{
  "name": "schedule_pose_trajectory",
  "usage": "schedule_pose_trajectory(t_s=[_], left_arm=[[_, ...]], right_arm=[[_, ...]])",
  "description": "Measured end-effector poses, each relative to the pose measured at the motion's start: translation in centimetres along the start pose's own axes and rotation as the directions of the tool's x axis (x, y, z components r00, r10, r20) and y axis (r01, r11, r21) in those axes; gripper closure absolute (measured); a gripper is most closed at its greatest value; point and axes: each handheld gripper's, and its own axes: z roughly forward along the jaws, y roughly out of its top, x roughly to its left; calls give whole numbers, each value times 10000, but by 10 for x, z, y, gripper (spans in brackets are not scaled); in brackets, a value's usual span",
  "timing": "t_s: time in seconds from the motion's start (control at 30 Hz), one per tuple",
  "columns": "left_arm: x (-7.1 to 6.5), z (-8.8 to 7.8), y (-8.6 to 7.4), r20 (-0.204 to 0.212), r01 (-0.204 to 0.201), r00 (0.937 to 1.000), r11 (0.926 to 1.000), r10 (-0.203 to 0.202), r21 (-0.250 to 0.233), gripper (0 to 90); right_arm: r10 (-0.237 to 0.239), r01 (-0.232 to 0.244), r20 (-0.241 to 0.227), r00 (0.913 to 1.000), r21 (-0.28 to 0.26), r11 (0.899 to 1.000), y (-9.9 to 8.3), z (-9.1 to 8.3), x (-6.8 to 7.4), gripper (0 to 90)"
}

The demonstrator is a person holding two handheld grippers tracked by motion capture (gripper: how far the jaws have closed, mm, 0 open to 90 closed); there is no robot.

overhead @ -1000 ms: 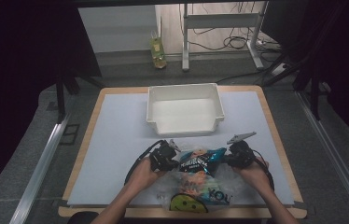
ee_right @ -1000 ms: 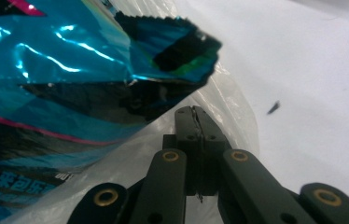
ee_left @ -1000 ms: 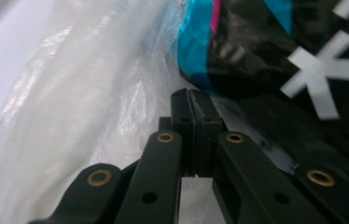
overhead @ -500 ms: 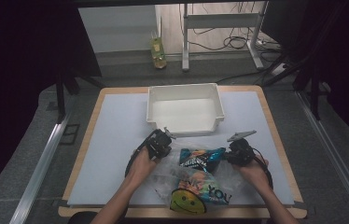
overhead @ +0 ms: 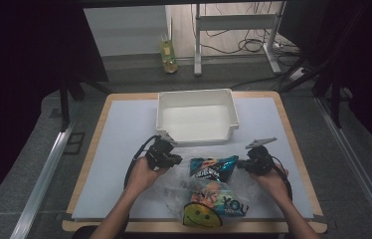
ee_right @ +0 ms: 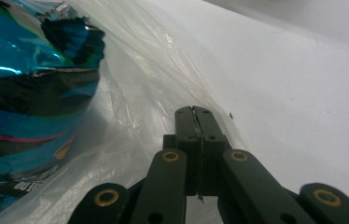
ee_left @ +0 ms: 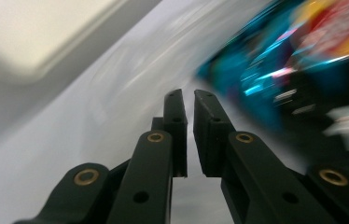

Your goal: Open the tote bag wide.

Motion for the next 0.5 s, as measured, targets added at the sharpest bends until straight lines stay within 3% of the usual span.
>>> schedule_pose_trajectory(t_s=[0.1,0.2,0.3,0.33,0.4,0.5], left_arm=[[-14,-5,15,607,-446,9970,9981,472,-432,822],[-22,4,24,538,-693,9959,9962,722,-534,822],[-20,27,26,91,-874,9961,9962,873,41,821],[-17,35,26,-257,-871,9958,9959,877,251,822],[-9,49,25,-1140,-919,9886,9939,985,613,824],[5,62,24,-1616,-566,9847,9968,651,565,835]], right_arm=[[-60,60,-37,10000,21,10000,1,1,1,894],[-49,49,-68,10000,23,10000,1,1,0,894],[23,-24,-130,9999,-47,10000,0,1,0,894],[21,-22,-120,9999,-38,10000,0,1,0,894],[-16,15,-129,9999,-62,10000,0,1,0,894],[-4,3,-139,9999,-119,9999,1,1,0,894]])
